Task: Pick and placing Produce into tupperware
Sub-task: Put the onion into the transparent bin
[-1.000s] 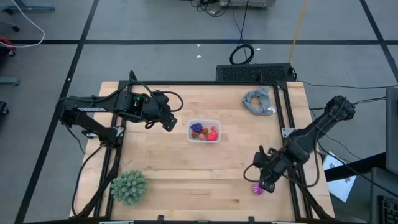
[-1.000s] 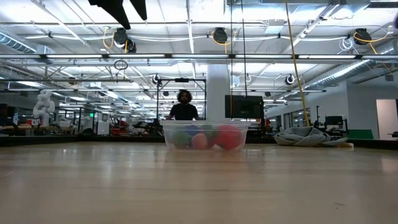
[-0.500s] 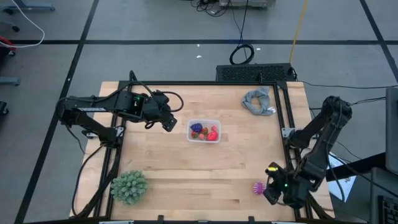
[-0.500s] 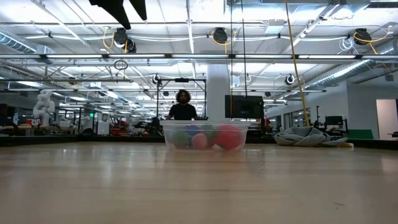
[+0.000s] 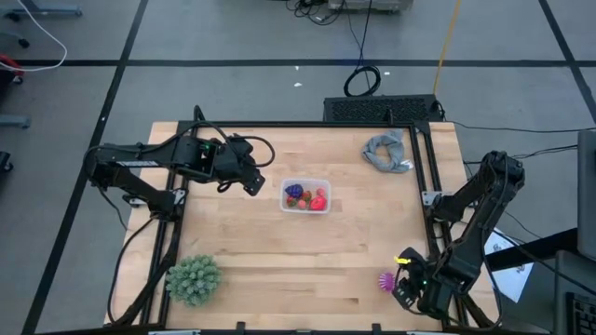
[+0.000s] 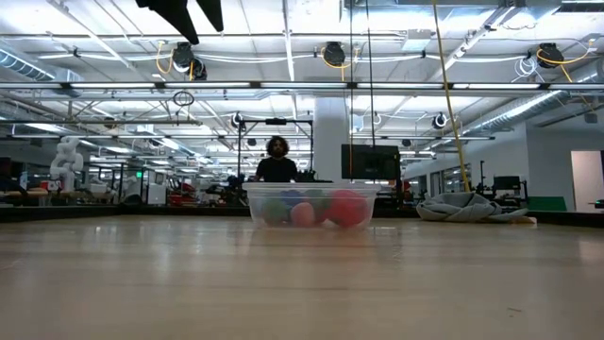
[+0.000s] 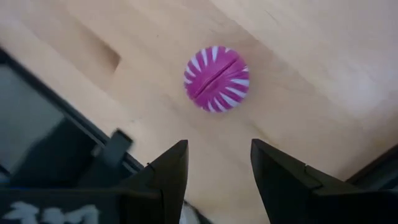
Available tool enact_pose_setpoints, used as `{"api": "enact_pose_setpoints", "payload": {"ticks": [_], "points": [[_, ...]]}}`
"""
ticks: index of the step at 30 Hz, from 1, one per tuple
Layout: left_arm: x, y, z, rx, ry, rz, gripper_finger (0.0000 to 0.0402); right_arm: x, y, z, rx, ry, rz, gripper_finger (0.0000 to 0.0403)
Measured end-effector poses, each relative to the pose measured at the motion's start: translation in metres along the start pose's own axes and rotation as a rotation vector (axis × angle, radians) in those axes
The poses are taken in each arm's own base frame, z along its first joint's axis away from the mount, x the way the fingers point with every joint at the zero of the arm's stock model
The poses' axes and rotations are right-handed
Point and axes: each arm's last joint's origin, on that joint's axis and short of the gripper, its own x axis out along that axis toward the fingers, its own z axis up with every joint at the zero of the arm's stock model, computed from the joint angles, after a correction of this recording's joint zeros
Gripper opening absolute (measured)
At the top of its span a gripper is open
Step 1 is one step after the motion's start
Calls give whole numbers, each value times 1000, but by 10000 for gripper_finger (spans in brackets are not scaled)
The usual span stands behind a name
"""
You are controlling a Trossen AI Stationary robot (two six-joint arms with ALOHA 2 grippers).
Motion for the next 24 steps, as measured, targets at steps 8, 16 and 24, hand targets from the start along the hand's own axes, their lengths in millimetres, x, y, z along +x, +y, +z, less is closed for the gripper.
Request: {"api": "enact_pose_setpoints", "payload": {"ticks": [8,16,24], "points": [[0,0,0,0,0,0,308,0,1,0,-208,0,11,165],[0,0,0,-1,-1,0,308,0,2,0,-189,3,25,165],[0,0,0,-1,-1,0,308,4,2,7,-106,21,4,169]]}}
